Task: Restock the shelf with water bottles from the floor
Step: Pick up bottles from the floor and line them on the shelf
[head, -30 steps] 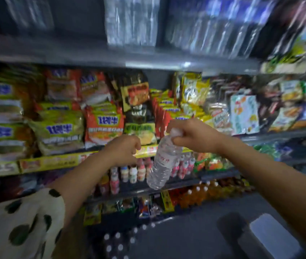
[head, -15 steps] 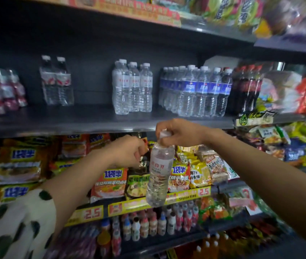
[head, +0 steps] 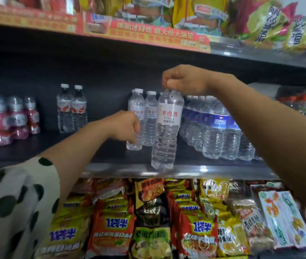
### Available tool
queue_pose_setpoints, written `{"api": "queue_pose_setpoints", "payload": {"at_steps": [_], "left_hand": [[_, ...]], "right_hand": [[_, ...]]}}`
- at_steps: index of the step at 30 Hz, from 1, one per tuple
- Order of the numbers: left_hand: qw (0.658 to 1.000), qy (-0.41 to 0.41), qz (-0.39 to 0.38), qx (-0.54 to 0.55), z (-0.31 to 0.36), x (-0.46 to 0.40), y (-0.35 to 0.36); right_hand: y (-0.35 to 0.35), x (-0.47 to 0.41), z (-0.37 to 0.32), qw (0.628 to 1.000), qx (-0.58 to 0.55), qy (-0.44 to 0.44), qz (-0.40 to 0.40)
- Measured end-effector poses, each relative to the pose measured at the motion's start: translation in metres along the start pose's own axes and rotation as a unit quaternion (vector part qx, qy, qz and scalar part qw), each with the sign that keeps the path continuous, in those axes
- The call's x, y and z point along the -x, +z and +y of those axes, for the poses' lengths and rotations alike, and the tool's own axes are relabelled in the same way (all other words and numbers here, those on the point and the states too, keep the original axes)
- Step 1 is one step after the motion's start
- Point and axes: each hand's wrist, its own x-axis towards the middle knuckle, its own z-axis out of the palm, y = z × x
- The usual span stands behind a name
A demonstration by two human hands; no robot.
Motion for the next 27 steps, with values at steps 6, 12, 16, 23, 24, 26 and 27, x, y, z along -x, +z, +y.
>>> {"api": "queue_pose_setpoints", "payload": {"at_steps": [6,12,16,23,24,26,27], "left_hand": [[0.999,-0.042,-0.002,0.002,-0.013,-0.037,0.014],[0.997,-0.083,-0.010,0.000,-0.027,-0.059,0.031],[0.995,-0.097,-0.015,-0.012,-0.036,-0.064,0.037],[0.993,-0.117,-0.011,-0.026,-0.043,-0.069,0.041],[0.993,-0.118,-0.010,-0.026,-0.042,-0.070,0.042],[0.992,-0.120,-0.008,-0.030,-0.040,-0.070,0.044],[0.992,-0.121,-0.007,-0.031,-0.040,-0.070,0.045]], "right_hand": [[0.025,-0.059,0.044,0.999,0.044,-0.014,0.001],[0.064,-0.099,0.074,0.998,0.046,-0.022,-0.042],[0.075,-0.115,0.087,0.998,0.034,-0.030,-0.050],[0.080,-0.129,0.096,0.997,0.019,-0.032,-0.065],[0.079,-0.129,0.096,0.997,0.021,-0.030,-0.072],[0.077,-0.127,0.097,0.996,0.026,-0.026,-0.083],[0.076,-0.126,0.097,0.996,0.028,-0.024,-0.082]]}}
